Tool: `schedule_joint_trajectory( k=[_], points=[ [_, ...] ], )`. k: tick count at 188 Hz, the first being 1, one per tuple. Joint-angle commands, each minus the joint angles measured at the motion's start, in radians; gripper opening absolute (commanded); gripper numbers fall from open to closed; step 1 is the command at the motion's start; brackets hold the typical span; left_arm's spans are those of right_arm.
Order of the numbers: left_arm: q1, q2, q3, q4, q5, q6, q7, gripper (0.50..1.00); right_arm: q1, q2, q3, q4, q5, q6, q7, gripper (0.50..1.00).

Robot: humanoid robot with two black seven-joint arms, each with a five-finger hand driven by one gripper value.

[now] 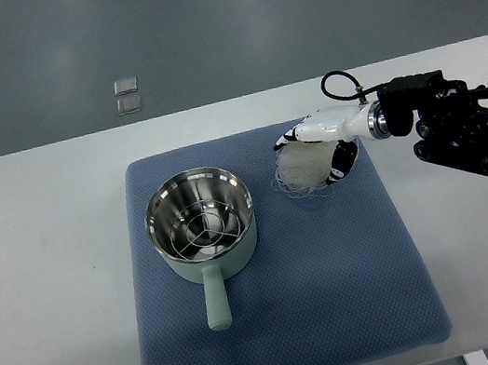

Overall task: Put vermicelli into pot with right hand
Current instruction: 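Reach the right hand down over the white vermicelli and close fingers, then lift the vermicelli and carry it over the steel pot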

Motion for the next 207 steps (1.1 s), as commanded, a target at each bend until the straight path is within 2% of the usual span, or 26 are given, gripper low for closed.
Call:
schedule_joint_trajectory(
  k=[1,38,73,87,91,92,93,94,97,98,104,132,175,207],
  points=[
    [0.000,0.000,-0.002,-0.001,0.000,0.000,0.000,1.000,0.000,0.002,-0.002,-0.039,-0.028,-0.001,-0.001,0.903],
    [-0.002,0.000,-0.002,-0.001,0.000,0.000,0.000,1.000,-0.007,0.005,0.001,-0.046,-0.047,-0.001,-0.001,0.868],
    [-0.003,0.000,-0.002,-0.001,0.000,0.000,0.000,1.000,-0.002,0.016,0.002,-0.035,-0.045,-0.026,0.003,0.780],
    [-0.006,0.000,0.000,-0.001,0.000,0.000,0.000,1.000,0.001,0.043,0.001,-0.035,-0.045,-0.027,0.004,0.695],
    [-0.008,0.000,0.000,-0.001,0.000,0.000,0.000,1.000,0.001,0.048,0.001,-0.035,-0.045,-0.027,0.006,0.654],
    [-0.008,0.000,0.000,-0.001,0.000,0.000,0.000,1.000,0.000,0.051,0.001,-0.035,-0.045,-0.027,0.006,0.625],
    [-0.008,0.000,0.000,-0.001,0.000,0.000,0.000,1.000,0.000,0.051,0.001,-0.035,-0.045,-0.027,0.006,0.625],
    [-0.006,0.000,0.000,-0.001,0.000,0.000,0.000,1.000,0.000,0.052,0.001,-0.035,-0.045,-0.027,0.006,0.597],
    [-0.008,0.000,0.000,-0.001,0.000,0.000,0.000,1.000,0.000,0.055,0.001,-0.035,-0.045,-0.027,0.006,0.572],
    [-0.008,0.000,0.000,-0.001,0.000,0.000,0.000,1.000,0.000,0.059,0.001,-0.035,-0.045,-0.029,0.006,0.548],
    [-0.008,0.000,0.000,-0.001,0.000,0.000,0.000,1.000,0.000,0.065,0.001,-0.035,-0.047,-0.029,0.006,0.500],
    [-0.008,0.000,0.001,0.001,0.000,0.000,0.000,1.000,0.000,0.072,0.001,-0.035,-0.047,-0.044,0.007,0.500],
    [-0.018,0.000,0.001,0.001,0.000,-0.002,0.000,1.000,0.001,0.045,0.041,-0.029,0.001,-0.113,0.026,0.500],
    [-0.017,0.000,0.003,0.001,0.000,0.000,0.000,1.000,0.030,-0.015,0.130,0.054,0.078,-0.132,0.036,0.500]
  ],
)
